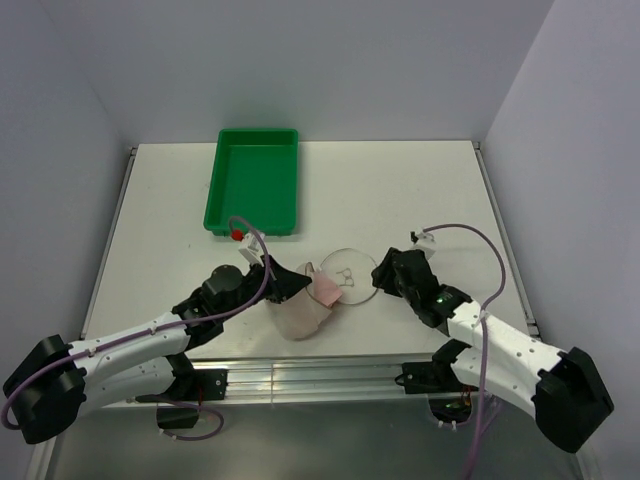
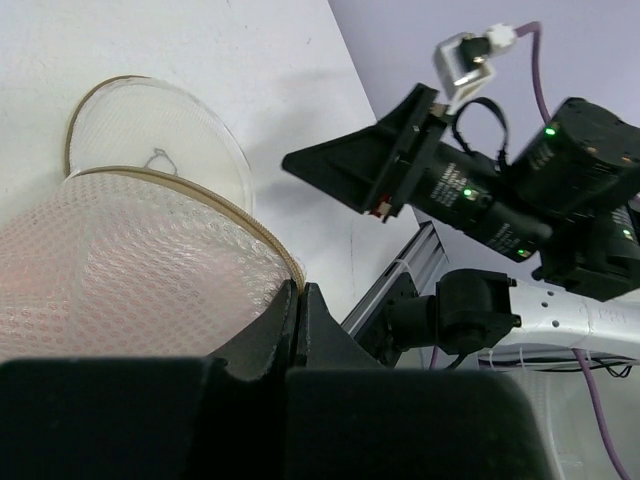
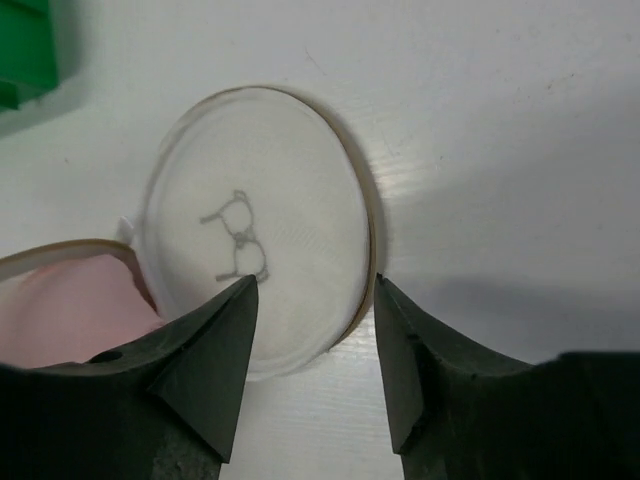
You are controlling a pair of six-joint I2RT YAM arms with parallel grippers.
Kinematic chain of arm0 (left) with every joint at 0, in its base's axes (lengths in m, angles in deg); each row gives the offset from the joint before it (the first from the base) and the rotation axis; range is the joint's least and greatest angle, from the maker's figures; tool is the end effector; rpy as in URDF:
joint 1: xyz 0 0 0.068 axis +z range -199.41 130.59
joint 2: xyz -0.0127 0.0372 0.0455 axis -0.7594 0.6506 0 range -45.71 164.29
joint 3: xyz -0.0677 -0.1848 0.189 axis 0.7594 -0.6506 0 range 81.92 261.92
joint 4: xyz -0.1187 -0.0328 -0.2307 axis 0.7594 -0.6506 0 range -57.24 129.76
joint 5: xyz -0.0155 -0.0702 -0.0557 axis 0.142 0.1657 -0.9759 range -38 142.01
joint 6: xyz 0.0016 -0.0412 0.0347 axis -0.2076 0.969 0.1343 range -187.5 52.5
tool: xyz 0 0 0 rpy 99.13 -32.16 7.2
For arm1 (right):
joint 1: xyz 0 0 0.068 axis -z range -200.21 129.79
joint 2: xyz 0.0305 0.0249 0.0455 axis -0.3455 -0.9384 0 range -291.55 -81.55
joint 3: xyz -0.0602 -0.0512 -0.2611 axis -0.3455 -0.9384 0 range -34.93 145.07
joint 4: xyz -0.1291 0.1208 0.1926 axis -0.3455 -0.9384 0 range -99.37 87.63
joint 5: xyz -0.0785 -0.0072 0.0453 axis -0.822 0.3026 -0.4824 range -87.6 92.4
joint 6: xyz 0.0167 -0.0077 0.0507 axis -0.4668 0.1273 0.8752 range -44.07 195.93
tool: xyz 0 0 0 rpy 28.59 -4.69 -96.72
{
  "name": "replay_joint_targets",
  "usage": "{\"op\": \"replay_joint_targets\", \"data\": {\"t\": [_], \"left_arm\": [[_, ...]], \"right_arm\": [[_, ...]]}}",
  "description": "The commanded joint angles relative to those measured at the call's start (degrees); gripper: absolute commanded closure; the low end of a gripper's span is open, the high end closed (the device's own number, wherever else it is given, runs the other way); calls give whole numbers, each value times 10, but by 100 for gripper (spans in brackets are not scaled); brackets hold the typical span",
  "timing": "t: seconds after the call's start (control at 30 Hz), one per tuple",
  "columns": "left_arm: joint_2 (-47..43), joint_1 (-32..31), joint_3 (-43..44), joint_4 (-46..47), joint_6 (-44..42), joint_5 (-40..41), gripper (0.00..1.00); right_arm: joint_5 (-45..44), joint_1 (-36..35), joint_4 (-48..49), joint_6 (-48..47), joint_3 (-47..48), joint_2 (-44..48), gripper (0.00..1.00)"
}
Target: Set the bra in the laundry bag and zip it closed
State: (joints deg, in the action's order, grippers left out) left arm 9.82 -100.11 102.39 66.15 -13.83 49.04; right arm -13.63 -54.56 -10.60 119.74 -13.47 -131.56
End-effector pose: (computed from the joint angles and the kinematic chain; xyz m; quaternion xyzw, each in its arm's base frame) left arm 0.1340 -0.1667 0.2230 -0.0029 0.7585 -0.5266 0.3839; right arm 0.1549 0.0939 0.1864 0.1353 0.8772 0.1828 0.4228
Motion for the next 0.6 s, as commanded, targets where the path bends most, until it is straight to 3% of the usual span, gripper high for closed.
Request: {"op": "replay_joint_targets", "data": {"t": [0.0, 0.13, 0.37, 0.57], "left_arm": [[-11, 2, -3, 37, -8, -5, 100], [-10, 2, -4, 38, -8, -9, 100], [-7, 2, -3, 40, -7, -13, 100], [-8, 2, 4, 29, -12, -12, 100]], "right_arm": [[17, 9, 63, -8, -1, -51, 42], [46, 26, 116, -7, -17, -91, 38], [22, 31, 141, -7, -12, -152, 50], [29, 35, 163, -7, -11, -188, 53]]}}
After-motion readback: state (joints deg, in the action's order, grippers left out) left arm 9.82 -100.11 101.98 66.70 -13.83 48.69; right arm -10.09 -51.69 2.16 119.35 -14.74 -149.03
